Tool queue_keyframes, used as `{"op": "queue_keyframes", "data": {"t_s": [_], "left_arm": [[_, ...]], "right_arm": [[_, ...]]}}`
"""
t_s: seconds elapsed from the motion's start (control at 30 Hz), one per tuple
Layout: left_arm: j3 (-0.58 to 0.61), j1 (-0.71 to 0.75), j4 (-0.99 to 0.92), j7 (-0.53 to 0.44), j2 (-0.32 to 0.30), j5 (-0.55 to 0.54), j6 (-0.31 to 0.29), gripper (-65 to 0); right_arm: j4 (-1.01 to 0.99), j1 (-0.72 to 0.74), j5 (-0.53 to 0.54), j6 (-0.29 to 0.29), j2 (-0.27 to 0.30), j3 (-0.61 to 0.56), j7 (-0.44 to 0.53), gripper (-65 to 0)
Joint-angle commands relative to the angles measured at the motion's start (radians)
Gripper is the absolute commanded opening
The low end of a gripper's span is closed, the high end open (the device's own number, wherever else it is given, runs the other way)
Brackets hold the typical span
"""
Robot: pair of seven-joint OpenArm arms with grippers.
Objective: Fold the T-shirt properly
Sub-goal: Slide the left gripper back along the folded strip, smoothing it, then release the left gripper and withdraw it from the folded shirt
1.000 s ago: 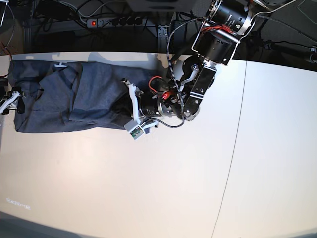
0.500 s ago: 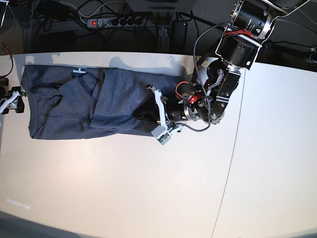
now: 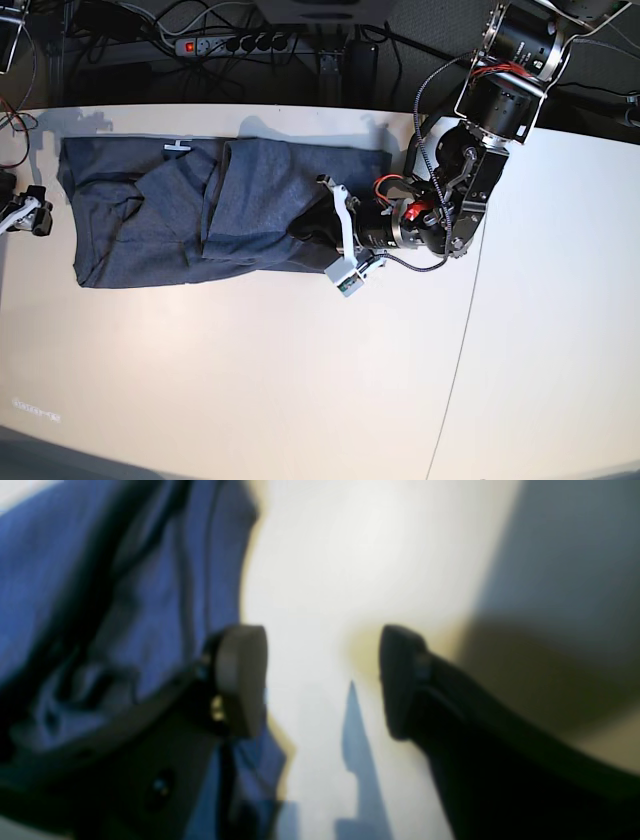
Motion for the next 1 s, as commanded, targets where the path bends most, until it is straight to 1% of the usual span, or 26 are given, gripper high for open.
{"op": "queue_keyframes", "data": {"t_s": [0.0,0.1,0.27,0.47,0.6,0.77,0.87,0.97], "left_arm": [[0.003,0.001,0.012,0.083,-0.01,0.056,0.04,-65.0],[0.003,0.001,0.043,0.092,-0.01,0.057,0.04,-65.0],[0.003,0.001,0.055,0.093,-0.01,0.057,0.04,-65.0],[0.003,0.001,0.074,0.1,-0.01,0.056,0.04,-65.0],[-0.001,0.001,0.143,0.127,-0.014,0.005,0.04,-65.0],[-0.021,-0.011,0.216,0.121,-0.012,-0.072,0.04,-65.0],[-0.028,-0.028,0.242,0.122,0.022,-0.091,0.04,-65.0],[-0.027,-0.035,0.24,0.122,0.096,-0.098,0.04,-65.0]], "right_arm": [[-0.014,0.037,0.005,0.013,0.023,0.011,0.018,-29.0],[-0.1,0.1,0.048,0.023,0.011,0.011,0.007,-29.0],[-0.219,0.149,0.072,0.045,-0.022,0.006,-0.02,-29.0],[-0.234,0.148,0.101,0.047,-0.045,0.006,-0.033,-29.0],[-0.234,0.148,0.104,0.047,-0.042,0.006,-0.034,-29.0],[-0.234,0.146,0.091,0.046,-0.042,0.006,-0.042,-29.0],[-0.234,0.145,0.071,0.046,-0.041,0.006,-0.042,-29.0],[-0.234,0.143,0.069,0.046,-0.042,0.006,-0.042,-29.0]]}}
